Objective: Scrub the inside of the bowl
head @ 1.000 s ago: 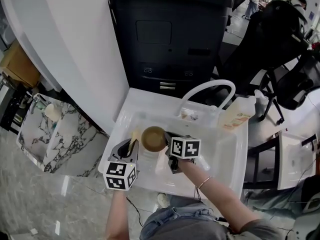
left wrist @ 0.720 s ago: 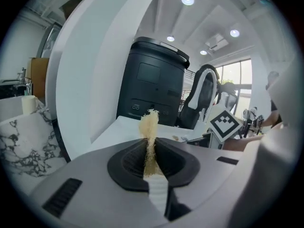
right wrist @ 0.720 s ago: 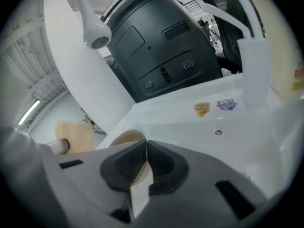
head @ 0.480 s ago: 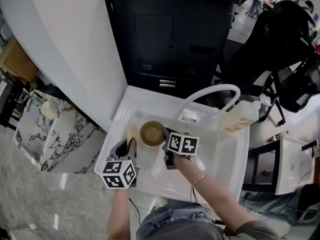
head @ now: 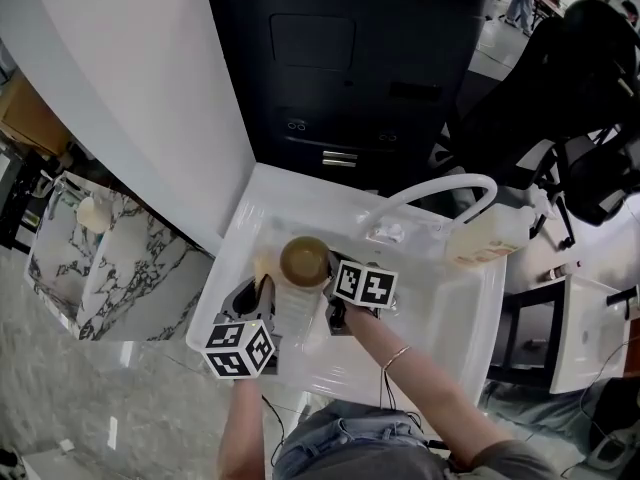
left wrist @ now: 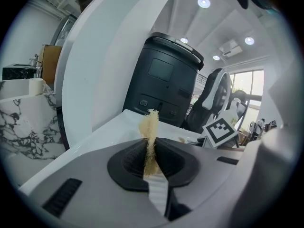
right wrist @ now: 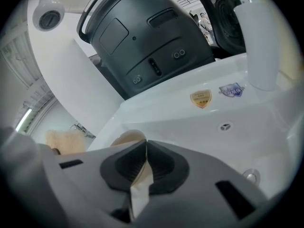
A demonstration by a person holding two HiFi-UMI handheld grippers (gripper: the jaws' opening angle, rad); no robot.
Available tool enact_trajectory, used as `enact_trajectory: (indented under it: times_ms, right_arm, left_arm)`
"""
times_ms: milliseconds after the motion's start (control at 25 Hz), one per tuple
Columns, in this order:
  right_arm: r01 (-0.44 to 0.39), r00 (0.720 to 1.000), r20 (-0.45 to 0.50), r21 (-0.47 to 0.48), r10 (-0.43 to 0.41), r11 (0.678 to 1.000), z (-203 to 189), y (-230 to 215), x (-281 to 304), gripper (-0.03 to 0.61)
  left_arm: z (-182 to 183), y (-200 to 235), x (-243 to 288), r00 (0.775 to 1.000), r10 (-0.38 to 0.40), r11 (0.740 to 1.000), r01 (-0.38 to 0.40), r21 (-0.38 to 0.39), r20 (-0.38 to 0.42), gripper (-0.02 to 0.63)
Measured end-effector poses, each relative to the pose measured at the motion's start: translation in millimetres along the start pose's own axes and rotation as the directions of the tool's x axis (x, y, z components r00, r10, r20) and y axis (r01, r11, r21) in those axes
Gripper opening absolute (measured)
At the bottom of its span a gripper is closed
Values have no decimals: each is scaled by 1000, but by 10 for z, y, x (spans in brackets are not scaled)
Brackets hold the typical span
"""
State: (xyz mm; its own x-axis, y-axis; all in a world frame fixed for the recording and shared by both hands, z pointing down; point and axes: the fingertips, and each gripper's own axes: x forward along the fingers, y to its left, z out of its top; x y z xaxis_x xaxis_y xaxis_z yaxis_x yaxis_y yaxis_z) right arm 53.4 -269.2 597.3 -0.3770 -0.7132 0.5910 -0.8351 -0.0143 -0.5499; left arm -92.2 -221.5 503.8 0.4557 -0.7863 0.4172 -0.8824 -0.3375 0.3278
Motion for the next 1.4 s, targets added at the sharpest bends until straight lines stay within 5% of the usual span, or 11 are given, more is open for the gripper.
enact_trajectory:
  times_ms: [840, 1400]
  right_arm:
    - [-16, 1000, -12, -50, 15, 999, 7, 61, 155, 20]
    - [-36, 995, 94, -93, 45, 995, 264, 125, -24, 77]
  left_arm:
    - [26, 126, -15, 1000, -4, 1000, 3, -14, -8, 46]
    - [31, 120, -138, 1000, 12, 1000, -12, -11, 15, 46]
